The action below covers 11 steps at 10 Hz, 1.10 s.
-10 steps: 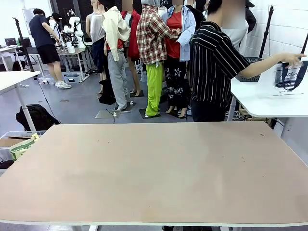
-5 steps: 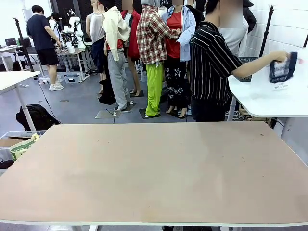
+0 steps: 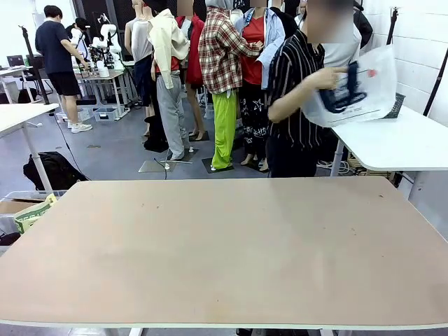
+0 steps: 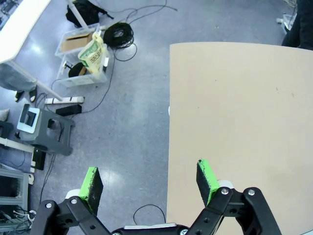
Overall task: Transfer purchased items from the store into the shopping bag.
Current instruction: Open the Reusable shopping bag in the center of the table.
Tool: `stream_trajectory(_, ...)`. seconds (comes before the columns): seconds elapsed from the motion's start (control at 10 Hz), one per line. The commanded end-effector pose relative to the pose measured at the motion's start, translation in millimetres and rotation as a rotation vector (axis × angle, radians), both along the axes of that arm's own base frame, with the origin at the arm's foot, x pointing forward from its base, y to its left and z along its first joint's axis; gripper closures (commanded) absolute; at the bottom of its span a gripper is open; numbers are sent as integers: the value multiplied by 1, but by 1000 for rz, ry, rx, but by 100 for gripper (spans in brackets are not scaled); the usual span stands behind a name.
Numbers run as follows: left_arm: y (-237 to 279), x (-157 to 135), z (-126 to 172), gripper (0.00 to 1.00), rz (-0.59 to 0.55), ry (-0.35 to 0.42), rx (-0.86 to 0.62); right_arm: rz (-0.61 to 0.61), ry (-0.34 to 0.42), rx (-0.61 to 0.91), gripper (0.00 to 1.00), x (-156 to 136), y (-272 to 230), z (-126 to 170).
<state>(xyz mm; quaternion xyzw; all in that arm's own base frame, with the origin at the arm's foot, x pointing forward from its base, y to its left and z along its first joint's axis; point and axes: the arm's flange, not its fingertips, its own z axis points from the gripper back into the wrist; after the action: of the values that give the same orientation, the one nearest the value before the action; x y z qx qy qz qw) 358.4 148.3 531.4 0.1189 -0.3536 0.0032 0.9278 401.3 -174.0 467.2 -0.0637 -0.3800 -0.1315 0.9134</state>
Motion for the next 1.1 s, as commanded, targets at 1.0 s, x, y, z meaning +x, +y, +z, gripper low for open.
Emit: stream_trajectory(1.0,3,-1,0,0,-4,7,21,10,11,-9,0,-1,0,-2)
